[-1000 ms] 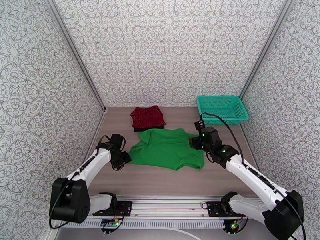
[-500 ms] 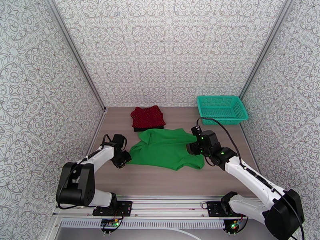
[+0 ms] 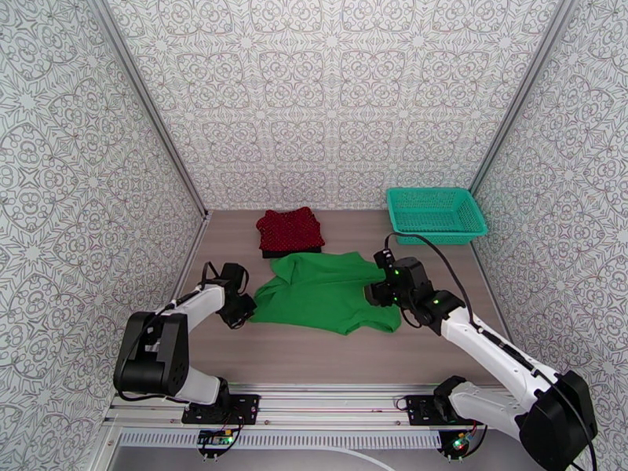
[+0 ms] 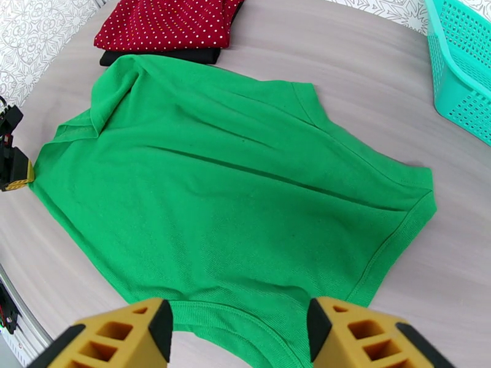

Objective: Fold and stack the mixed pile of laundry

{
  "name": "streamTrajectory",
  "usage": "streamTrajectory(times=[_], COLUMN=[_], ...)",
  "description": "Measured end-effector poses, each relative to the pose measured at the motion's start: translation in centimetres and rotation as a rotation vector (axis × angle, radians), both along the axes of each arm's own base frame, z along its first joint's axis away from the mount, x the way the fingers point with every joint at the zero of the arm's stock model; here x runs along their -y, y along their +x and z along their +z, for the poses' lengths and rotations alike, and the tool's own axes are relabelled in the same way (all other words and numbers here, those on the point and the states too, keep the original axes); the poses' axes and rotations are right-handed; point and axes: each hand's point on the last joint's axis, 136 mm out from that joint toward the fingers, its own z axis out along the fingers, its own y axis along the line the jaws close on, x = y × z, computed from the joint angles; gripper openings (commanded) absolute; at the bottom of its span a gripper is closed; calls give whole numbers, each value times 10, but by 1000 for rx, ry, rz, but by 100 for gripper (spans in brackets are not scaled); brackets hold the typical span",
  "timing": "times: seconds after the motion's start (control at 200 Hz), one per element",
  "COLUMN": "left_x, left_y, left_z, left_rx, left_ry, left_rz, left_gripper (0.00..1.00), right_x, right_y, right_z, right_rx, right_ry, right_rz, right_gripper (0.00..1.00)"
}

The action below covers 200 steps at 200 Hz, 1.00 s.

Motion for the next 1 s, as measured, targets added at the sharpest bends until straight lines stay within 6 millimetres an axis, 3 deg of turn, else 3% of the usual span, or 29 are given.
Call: streamTrajectory(times=[0.155, 0.335, 0.525, 0.725, 0.85, 1.0], left_x=[-5, -42, -86, -132, -148, -152], left_y=[3, 17, 45, 55, 62, 65], left_z=[1, 16, 55, 82, 81, 64], left_rx=[4, 35, 129, 178, 164, 120], left_ry=[-30, -27, -10, 8, 3, -20], left_rz=[23, 143, 245, 331, 347, 341], left_gripper=[0, 0, 0, 0, 0, 0], right_x=[-1, -7, -41, -77, -96, -114], right_y=[-11, -31, -64, -103, -128, -150], right_z=[-13, -29, -40, -79, -89, -90], right_rx=[-49, -113, -134, -186, -158, -106], right_ry=[-7, -34, -88, -284, -368, -426], right_rz=[30, 96, 256, 481, 639, 791], right_gripper=[61, 61, 63, 63, 65, 66])
